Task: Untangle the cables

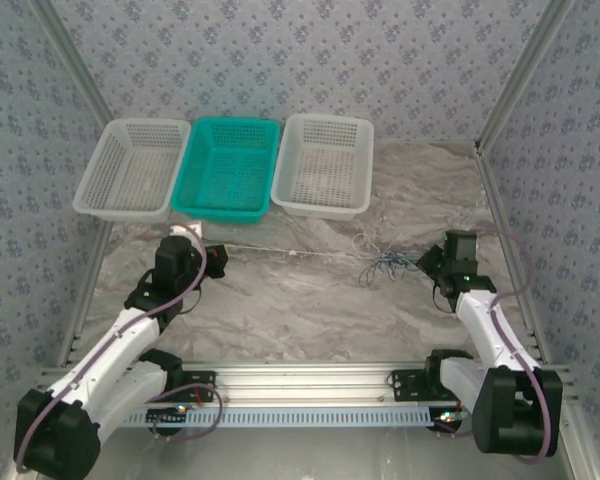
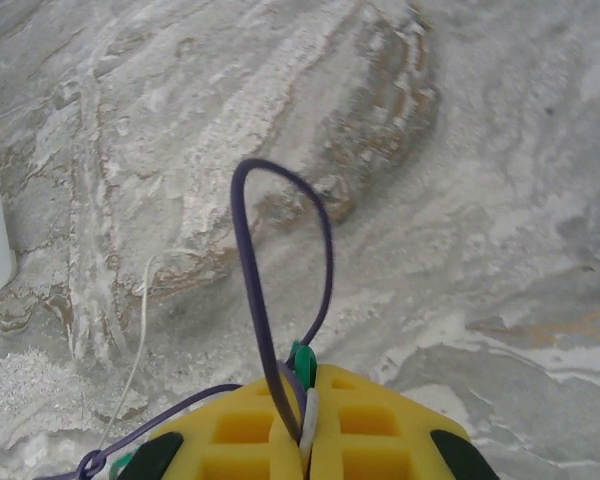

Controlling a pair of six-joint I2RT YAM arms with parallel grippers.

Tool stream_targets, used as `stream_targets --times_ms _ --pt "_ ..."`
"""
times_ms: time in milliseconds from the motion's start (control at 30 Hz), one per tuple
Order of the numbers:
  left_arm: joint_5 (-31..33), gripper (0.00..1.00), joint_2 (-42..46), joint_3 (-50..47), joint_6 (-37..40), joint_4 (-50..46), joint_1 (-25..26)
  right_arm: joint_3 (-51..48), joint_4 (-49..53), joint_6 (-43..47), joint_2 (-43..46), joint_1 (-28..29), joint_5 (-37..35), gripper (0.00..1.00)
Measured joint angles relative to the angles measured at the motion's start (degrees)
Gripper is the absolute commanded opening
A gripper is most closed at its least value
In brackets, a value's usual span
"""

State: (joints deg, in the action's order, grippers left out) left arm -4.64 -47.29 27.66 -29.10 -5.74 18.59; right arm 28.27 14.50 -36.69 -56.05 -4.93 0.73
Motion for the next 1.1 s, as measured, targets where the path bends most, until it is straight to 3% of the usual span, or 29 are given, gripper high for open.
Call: stream_targets --times_ms 67,133,200,400,467,567,700,800,1100 --pt "-1.42 0.00 1.95 1.38 -1.25 -3.87 -5.55 -0.98 0.57 -0.66 1.33 -2.91 1.55 0.00" --pt "0.68 0.00 3.93 4.00 -2.71 -6.62 -13.77 -1.57 1.11 -1.16 2.08 -6.91 -1.31 0.00" --pt "1.29 0.00 4.98 6.97 -3.91 -8.04 -18.91 -1.79 1.75 -1.77 2.29 -9.68 -3.41 0.00" --pt "-2.97 0.00 6.03 13.11 -4.63 -9.22 -22.08 -2.56 2.23 -2.97 2.47 -10.97 -4.17 0.00" --pt "-9.66 0.12 6.14 12.63 -5.18 -4.61 -21.77 -3.54 0.72 -2.43 2.45 -10.95 -1.01 0.00" --pt "-16.72 0.26 4.48 10.88 -4.83 3.91 -15.91 -3.96 -1.25 -0.57 2.10 -10.25 5.79 0.00" --pt "-16.92 0.34 -2.49 10.93 4.81 7.19 4.59 -1.22 -0.81 3.23 0.68 -6.03 11.50 0.00" --pt "-15.91 0.40 -11.39 11.76 11.04 7.67 14.58 2.51 0.26 5.90 0.22 -2.97 13.42 0.00" --pt "-13.35 0.63 -42.14 21.92 21.75 7.61 19.52 8.33 2.05 9.79 -0.17 3.28 15.80 0.00"
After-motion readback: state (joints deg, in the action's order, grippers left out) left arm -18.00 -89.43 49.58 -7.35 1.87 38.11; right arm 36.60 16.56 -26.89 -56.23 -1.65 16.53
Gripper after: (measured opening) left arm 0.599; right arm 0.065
